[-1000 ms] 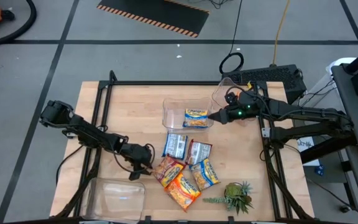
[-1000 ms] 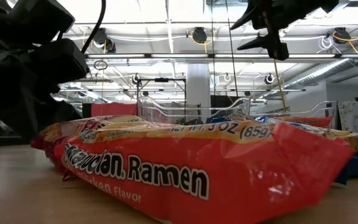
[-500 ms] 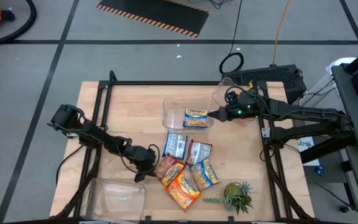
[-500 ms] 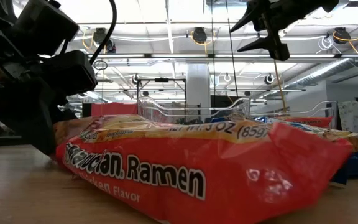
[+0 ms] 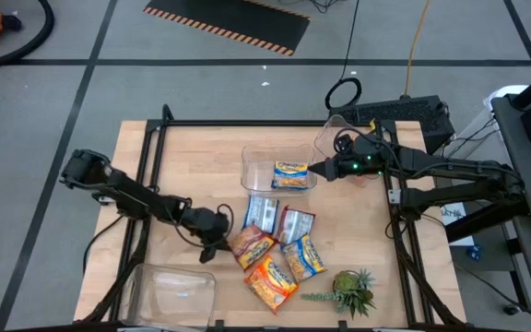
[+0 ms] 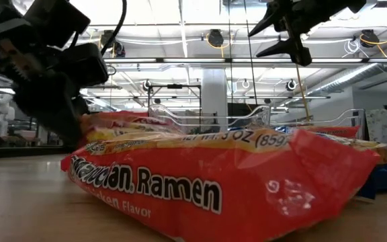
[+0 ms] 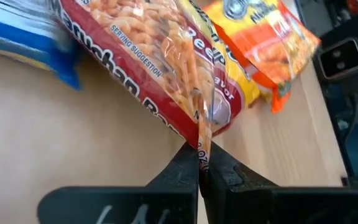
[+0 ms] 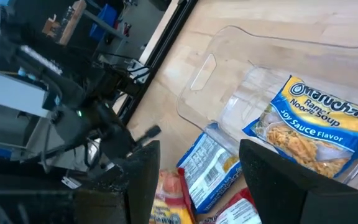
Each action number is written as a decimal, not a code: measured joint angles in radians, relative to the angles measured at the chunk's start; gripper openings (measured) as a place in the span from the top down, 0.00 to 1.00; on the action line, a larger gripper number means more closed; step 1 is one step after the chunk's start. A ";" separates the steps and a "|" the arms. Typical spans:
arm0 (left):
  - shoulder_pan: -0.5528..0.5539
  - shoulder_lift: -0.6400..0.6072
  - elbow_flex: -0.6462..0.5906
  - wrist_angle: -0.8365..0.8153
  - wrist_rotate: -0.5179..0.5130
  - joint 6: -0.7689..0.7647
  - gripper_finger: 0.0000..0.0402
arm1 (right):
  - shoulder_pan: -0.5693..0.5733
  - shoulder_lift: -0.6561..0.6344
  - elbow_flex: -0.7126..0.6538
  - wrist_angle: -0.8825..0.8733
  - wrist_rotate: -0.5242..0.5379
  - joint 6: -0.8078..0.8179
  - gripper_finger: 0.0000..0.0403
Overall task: Sort Maruchan noodles
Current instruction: Put the bottom red noodle pack into the bottom transparent bin
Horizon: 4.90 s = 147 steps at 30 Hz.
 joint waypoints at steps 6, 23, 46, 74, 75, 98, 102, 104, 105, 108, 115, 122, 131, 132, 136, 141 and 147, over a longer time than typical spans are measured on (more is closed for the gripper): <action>0.051 -0.189 0.000 -0.194 -0.025 0.033 0.99 | 0.000 0.000 0.000 0.000 -0.005 -0.045 0.47; 0.087 -0.446 0.331 -0.896 -0.076 0.345 1.00 | 0.000 0.060 0.000 0.089 -0.184 0.054 0.47; 0.132 -0.320 0.898 -1.374 -0.193 1.067 1.00 | 0.087 0.427 0.359 0.361 -0.371 -0.001 0.47; 0.037 -0.203 0.974 -1.451 -0.334 1.240 1.00 | 0.050 0.705 0.588 0.280 -0.508 -0.404 0.20; 0.038 -0.203 0.974 -1.451 -0.334 1.222 1.00 | 0.055 0.705 0.588 0.271 -0.508 -0.397 0.20; 0.297 -0.203 0.974 -1.340 -0.465 0.586 1.00 | 0.240 0.669 0.588 0.066 0.045 -0.409 0.20; 0.336 -0.204 0.974 -1.347 -0.477 0.554 1.00 | 0.244 0.666 0.588 0.037 0.046 -0.399 0.20; 0.351 -0.204 0.974 -1.340 -0.477 0.542 1.00 | 0.245 0.666 0.588 0.045 0.045 -0.402 0.20; 0.355 -0.204 0.974 -1.338 -0.478 0.534 1.00 | 0.245 0.667 0.588 0.045 0.045 -0.402 0.20; 0.366 -0.204 0.974 -1.338 -0.475 0.508 1.00 | 0.245 0.669 0.588 0.045 0.052 -0.402 0.20; 0.368 -0.204 0.974 -1.316 -0.468 0.474 1.00 | 0.236 0.669 0.588 0.056 0.129 -0.434 0.20; 0.383 -0.204 0.974 -1.314 -0.464 0.391 1.00 | 0.206 0.669 0.587 0.126 0.105 -0.454 0.20; 0.424 -0.204 0.974 -1.298 -0.448 0.372 1.00 | 0.204 0.669 0.572 0.184 0.058 -0.413 0.20; 0.425 -0.204 0.974 -1.292 -0.437 0.372 1.00 | 0.204 0.669 0.565 0.183 0.071 -0.405 0.20; 0.424 -0.204 0.974 -1.258 -0.385 0.371 1.00 | 0.196 0.669 0.531 0.220 0.076 -0.387 0.20; 0.419 -0.204 0.974 -1.232 -0.374 0.313 1.00 | 0.187 0.669 0.498 0.302 0.094 -0.367 0.21; 0.420 -0.203 0.974 -1.326 -0.369 0.237 1.00 | 0.180 0.669 0.497 0.282 0.147 -0.370 0.27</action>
